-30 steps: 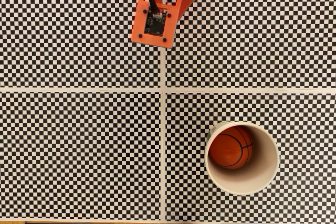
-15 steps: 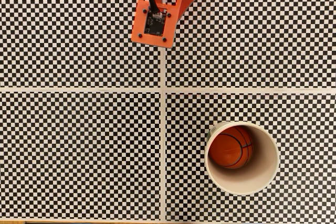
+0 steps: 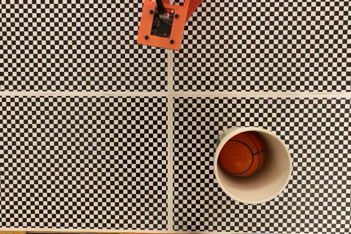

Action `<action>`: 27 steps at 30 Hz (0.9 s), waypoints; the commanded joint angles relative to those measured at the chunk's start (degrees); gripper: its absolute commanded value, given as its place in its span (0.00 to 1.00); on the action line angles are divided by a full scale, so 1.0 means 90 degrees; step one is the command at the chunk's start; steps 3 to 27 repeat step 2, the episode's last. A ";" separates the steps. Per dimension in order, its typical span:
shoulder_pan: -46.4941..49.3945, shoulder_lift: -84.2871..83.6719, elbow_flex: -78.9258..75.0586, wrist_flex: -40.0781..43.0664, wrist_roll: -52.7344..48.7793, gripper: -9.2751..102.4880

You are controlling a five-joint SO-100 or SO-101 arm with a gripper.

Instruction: Grasp basketball and place into cup.

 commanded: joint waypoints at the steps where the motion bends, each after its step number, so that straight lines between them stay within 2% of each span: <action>1: -0.0029 0.0059 0.0225 0.0049 -0.0020 0.08; 27: -0.0029 0.0059 0.0225 0.0049 -0.0020 0.08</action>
